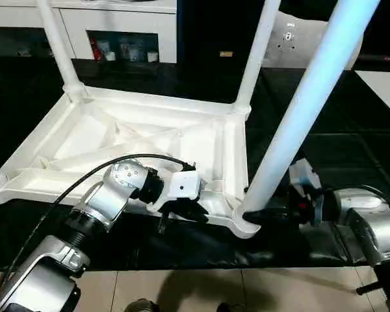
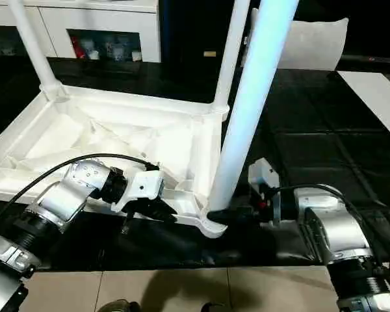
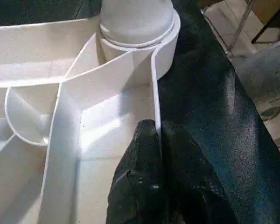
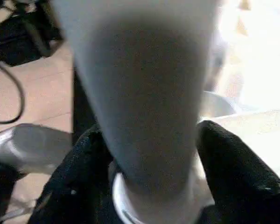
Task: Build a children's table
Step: Rotate leg to tighten
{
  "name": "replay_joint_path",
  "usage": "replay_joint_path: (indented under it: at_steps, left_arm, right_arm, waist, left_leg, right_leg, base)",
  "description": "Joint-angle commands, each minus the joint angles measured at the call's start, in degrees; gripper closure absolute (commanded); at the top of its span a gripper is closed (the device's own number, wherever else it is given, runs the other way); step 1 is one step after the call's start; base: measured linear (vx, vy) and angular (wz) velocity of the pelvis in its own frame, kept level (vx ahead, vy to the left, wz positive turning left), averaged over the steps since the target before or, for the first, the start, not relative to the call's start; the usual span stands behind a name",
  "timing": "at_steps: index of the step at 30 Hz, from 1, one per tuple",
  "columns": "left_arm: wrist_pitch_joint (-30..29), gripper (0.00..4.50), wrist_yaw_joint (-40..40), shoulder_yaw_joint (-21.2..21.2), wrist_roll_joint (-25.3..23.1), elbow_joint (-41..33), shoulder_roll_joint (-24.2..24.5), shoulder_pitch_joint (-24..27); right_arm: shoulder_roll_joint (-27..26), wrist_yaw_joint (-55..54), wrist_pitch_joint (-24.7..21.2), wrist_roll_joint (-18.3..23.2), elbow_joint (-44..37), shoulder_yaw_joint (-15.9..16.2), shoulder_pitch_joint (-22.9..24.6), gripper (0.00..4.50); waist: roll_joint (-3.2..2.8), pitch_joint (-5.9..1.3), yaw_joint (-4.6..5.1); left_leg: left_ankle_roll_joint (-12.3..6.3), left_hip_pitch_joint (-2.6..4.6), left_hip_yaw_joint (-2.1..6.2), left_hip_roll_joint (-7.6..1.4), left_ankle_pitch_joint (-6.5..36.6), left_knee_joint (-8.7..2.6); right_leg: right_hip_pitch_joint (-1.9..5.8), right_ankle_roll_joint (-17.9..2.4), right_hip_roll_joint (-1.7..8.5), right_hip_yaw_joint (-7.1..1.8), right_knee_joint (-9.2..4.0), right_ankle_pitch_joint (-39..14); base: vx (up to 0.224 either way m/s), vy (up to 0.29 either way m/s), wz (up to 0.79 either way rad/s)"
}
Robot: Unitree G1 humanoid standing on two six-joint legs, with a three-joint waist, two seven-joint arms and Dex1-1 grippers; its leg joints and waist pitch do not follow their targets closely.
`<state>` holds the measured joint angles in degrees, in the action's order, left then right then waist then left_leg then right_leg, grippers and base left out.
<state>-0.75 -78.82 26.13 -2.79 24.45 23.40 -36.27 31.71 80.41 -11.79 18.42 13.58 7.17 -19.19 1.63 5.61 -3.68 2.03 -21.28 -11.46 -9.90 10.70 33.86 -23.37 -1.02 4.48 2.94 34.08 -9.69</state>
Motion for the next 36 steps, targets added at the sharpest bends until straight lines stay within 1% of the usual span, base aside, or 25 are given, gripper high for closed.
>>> replay_joint_path:
  at_steps: [1, 2, 3, 5, 7, 10, 14, 15, 18, 19, 20, 22, 23, 24, 25, 26, 27, 28, 29, 31, 32, 33, 34, 35, 36]
  left_arm:
    - [1.6, 4.50, -2.6, 3.0, -0.9, -0.5, -0.3, 0.2]
    - [1.6, 4.50, -2.7, 3.0, -1.0, -0.4, -0.3, 0.1]
    - [1.7, 4.50, -2.7, 3.0, -1.0, -0.5, -0.2, 0.1]
    - [1.8, 4.50, -2.8, 3.0, -1.0, -0.4, -0.1, 0.0]
    - [2.0, 4.50, -2.8, 3.0, -1.1, -0.3, -0.1, 0.0]
    - [2.1, 4.50, -2.7, 3.0, -1.2, -0.1, -0.1, -0.1]
    - [2.2, 4.50, -2.5, 2.9, -1.3, 0.2, -0.1, -0.1]
    - [2.0, 4.50, -2.3, 2.9, -1.4, 0.3, -0.1, -0.1]
    - [0.4, 4.50, -1.0, 2.4, -1.5, 0.5, -0.4, -0.1]
    - [-1.8, 4.50, 0.9, 1.6, -1.4, 0.7, -1.3, -0.3]
    - [-2.7, 4.50, 1.8, 1.3, -1.3, 0.8, -1.6, -0.4]
    - [-4.4, 4.50, 3.2, 0.7, -1.0, 0.9, -2.5, -0.5]
    - [-6.3, 4.50, 4.4, 0.2, -0.6, 0.6, -3.4, -0.5]
    - [-6.8, 4.50, 4.7, 0.0, -0.5, 0.6, -3.6, -0.5]
    - [-8.7, 4.50, 5.9, -0.5, 0.0, 0.2, -4.5, -0.5]
    - [-8.9, 4.50, 6.0, -0.6, 0.0, 0.1, -4.5, -0.6]
    - [-10.6, 4.50, 7.5, -1.1, 0.2, -0.1, -5.4, -0.8]
    - [-11.8, 4.50, 8.5, -1.5, 0.3, -0.2, -6.1, -1.0]
    - [-13.7, 4.50, 11.9, -2.7, 0.0, 1.1, -8.0, -2.2]
    - [-14.8, 4.50, 14.3, -3.5, -0.3, 2.3, -9.3, -3.2]
    - [-15.8, 4.50, 17.6, -4.5, -0.7, 4.0, -10.9, -4.4]
    - [-15.8, 4.50, 17.6, -4.5, -0.7, 4.0, -10.9, -4.4]
    - [-16.8, 4.50, 20.9, -5.5, -1.0, 5.8, -12.5, -5.8]
    - [-17.7, 4.50, 24.1, -6.3, -1.5, 6.9, -13.8, -6.7]
    - [-17.7, 4.50, 24.2, -6.3, -1.5, 7.0, -13.9, -6.8]
  right_arm:
    - [1.0, 2.1, -0.1, 0.5, 0.3, 0.8, -0.6, 1.92]
    - [1.2, 2.7, -0.2, 0.5, 0.5, 1.1, -0.7, 2.08]
    - [1.4, 3.2, -0.4, 0.6, 0.5, 1.3, -0.7, 2.08]
    - [1.5, 3.8, -0.3, 0.4, 0.6, 1.7, -0.7, 2.28]
    - [1.5, 4.3, -0.4, 0.2, 0.6, 1.9, -0.8, 2.39]
    - [1.7, 5.1, -0.8, 0.3, 0.7, 2.6, -0.8, 2.47]
    - [1.7, 5.7, -1.0, 0.4, 0.8, 2.9, -0.9, 2.50]
    - [1.7, 5.9, -1.4, 0.5, 0.6, 3.1, -0.8, 2.50]
    - [1.2, 5.5, -3.0, 1.6, -0.6, 2.9, -0.2, 2.51]
    - [0.1, 3.4, -4.9, 2.9, -2.2, 2.2, 0.7, 2.51]
    - [-0.5, 2.3, -5.6, 3.5, -2.9, 1.8, 1.1, 2.51]
    - [-1.8, -1.4, -7.3, 3.5, -3.6, 1.3, 1.7, 2.51]
    - [-3.0, -4.7, -8.9, 3.2, -4.5, 1.0, 2.4, 2.51]
    - [-3.2, -5.4, -9.2, 3.1, -4.8, 0.9, 2.5, 2.51]
    - [-4.4, -8.5, -10.6, 2.6, -5.9, 0.9, 3.3, 2.51]
    - [-4.5, -8.7, -10.7, 2.6, -6.0, 0.8, 3.3, 2.51]
    - [-5.8, -11.6, -11.8, 2.2, -7.3, 0.6, 4.1, 2.51]
    - [-6.7, -13.6, -12.6, 1.8, -8.1, 0.5, 4.7, 2.51]
    - [-9.4, -19.1, -14.1, 0.6, -9.4, -0.4, 5.5, 2.51]
    - [-11.3, -23.1, -15.2, 0.0, -10.0, -1.1, 5.8, 2.51]
    - [-13.6, -27.6, -16.3, -0.8, -10.4, -1.6, 6.0, 2.51]
    - [-13.6, -27.6, -16.3, -0.8, -10.4, -1.6, 6.0, 2.51]
    - [-15.9, -32.1, -16.8, -2.1, -10.7, -1.7, 6.0, 2.51]
    - [-18.0, -36.3, -17.5, -3.3, -11.1, -1.5, 6.1, 2.51]
    - [-18.1, -36.4, -17.5, -3.3, -11.1, -1.5, 6.1, 2.51]
  waist:
    - [0.76, -4.06, 0.18]
    - [0.80, -4.08, 0.09]
    - [0.87, -4.07, 0.04]
    - [0.85, -4.07, -0.06]
    - [0.85, -4.06, -0.15]
    - [0.85, -4.00, -0.25]
    - [0.87, -4.09, -0.35]
    - [0.82, -3.94, -0.37]
    - [0.82, -3.86, -0.41]
    - [0.85, -3.80, -0.43]
    - [0.82, -3.60, -0.48]
    - [0.85, -3.57, -0.56]
    - [0.87, -3.43, -0.51]
    - [0.92, -3.20, -0.30]
    - [0.97, -3.19, -0.16]
    - [0.84, -2.94, 0.09]
    - [0.84, -2.72, 0.47]
    - [0.85, -2.66, 0.59]
    - [0.71, -2.48, 1.16]
    - [0.64, -2.52, 1.49]
    - [0.55, -2.46, 2.04]
    - [0.44, -2.56, 2.48]
    - [0.46, -2.57, 2.61]
    - [0.20, -2.36, 2.94]
    - [0.12, -2.51, 3.20]
  left_leg:
    - [-5.18, 0.96, 1.33, -3.73, 9.0, -3.79]
    - [-5.28, 0.92, 1.29, -3.73, 8.6, -3.76]
    - [-5.36, 0.92, 1.28, -3.75, 8.5, -3.77]
    - [-5.59, 0.86, 1.28, -3.77, 8.1, -3.76]
    - [-5.41, 0.91, 1.27, -3.75, 8.6, -3.75]
    - [-4.95, 0.94, 1.33, -3.77, 9.2, -3.84]
    - [-5.13, 0.92, 1.30, -3.76, 8.4, -3.79]
    - [-5.24, 0.88, 1.27, -3.73, 8.3, -3.80]
    - [-5.21, 0.91, 1.29, -3.75, 8.7, -3.85]
    - [-4.91, 0.98, 1.27, -3.75, 9.3, -3.90]
    - [-4.74, 0.94, 1.29, -3.74, 9.8, -3.97]
    - [-4.41, 1.03, 1.29, -3.76, 10.5, -4.05]
    - [-3.80, 1.06, 1.47, -3.74, 11.4, -4.23]
    - [-3.04, 1.06, 1.63, -3.62, 13.0, -4.41]
    - [-2.67, 1.18, 1.70, -3.57, 13.9, -4.39]
    - [-1.94, 1.37, 1.78, -3.49, 15.4, -4.51]
    - [-1.39, 1.43, 1.95, -3.42, 17.0, -4.58]
    - [-1.14, 1.58, 2.06, -3.36, 17.6, -4.59]
    - [-0.51, 1.38, 2.42, -3.22, 19.2, -4.69]
    - [0.00, 1.61, 2.61, -3.16, 20.2, -4.75]
    - [0.39, 1.62, 2.73, -3.13, 21.2, -4.91]
    - [0.68, 1.56, 3.04, -3.12, 22.4, -5.05]
    - [0.76, 1.37, 3.20, -3.15, 22.8, -5.15]
    - [1.04, 1.37, 3.20, -3.16, 23.8, -5.36]
    - [1.33, 1.90, 3.31, -3.20, 25.7, -5.33]
  right_leg:
    - [2.49, -13.6, 4.29, -2.61, -3.84, -15.5]
    - [2.52, -13.8, 4.21, -2.63, -3.73, -14.9]
    - [2.53, -13.8, 4.22, -2.63, -3.72, -14.7]
    - [2.52, -13.9, 4.22, -2.62, -3.64, -14.2]
    - [2.52, -13.8, 4.30, -2.64, -3.76, -15.1]
    - [2.48, -13.2, 4.32, -2.62, -3.89, -16.6]
    - [2.51, -13.5, 4.25, -2.64, -3.71, -15.1]
    - [2.45, -13.5, 4.24, -2.65, -3.72, -14.9]
    - [2.44, -13.4, 4.20, -2.63, -3.82, -15.7]
    - [2.41, -13.2, 4.22, -2.66, -3.93, -16.7]
    - [2.33, -12.9, 4.29, -2.69, -4.15, -18.0]
    - [2.25, -12.4, 4.35, -2.76, -4.37, -19.5]
    - [2.19, -11.7, 4.34, -2.69, -4.55, -21.5]
    - [2.13, -10.7, 4.35, -2.62, -4.89, -24.8]
    - [2.01, -10.3, 4.41, -2.63, -5.04, -26.4]
    - [1.77, -9.1, 4.43, -2.67, -5.58, -29.8]
    - [1.62, -7.8, 4.55, -2.64, -6.01, -33.4]
    - [1.47, -7.3, 4.54, -2.57, -6.19, -34.9]
    - [1.43, -5.5, 4.64, -2.31, -6.69, -38.9]
    - [1.18, -4.8, 4.59, -2.12, -6.93, -39.9]
    - [1.12, -4.5, 4.45, -1.88, -7.18, -39.9]
    - [1.34, -4.4, 4.53, -1.49, -7.30, -39.5]
    - [1.56, -4.3, 4.59, -1.36, -7.26, -39.2]
    - [1.33, -4.3, 4.51, -1.24, -7.43, -38.8]
    - [1.19, -4.4, 4.58, -0.87, -7.72, -38.4]
  base:
    - [0.000, 0.000, 0.00]
    - [0.000, 0.000, 0.00]
    - [0.000, 0.000, 0.00]
    - [0.000, 0.000, 0.00]
    - [0.000, 0.000, 0.00]
    - [0.000, 0.000, 0.00]
    - [0.000, 0.000, 0.00]
    - [0.000, 0.000, 0.00]
    - [0.000, 0.000, 0.00]
    - [0.000, 0.000, 0.00]
    - [0.000, 0.000, 0.00]
    - [0.000, 0.000, 0.00]
    - [0.000, 0.000, 0.00]
    - [0.000, 0.000, 0.00]
    - [0.000, 0.000, 0.00]
    - [0.000, 0.000, 0.00]
    - [0.000, 0.000, 0.00]
    - [-0.057, 0.011, -0.02]
    - [0.000, 0.000, 0.00]
    - [0.000, 0.000, 0.00]
    - [0.000, 0.000, 0.00]
    - [0.000, 0.000, 0.00]
    - [0.000, 0.000, 0.00]
    - [0.000, 0.000, 0.00]
    - [-0.027, 0.051, -0.08]
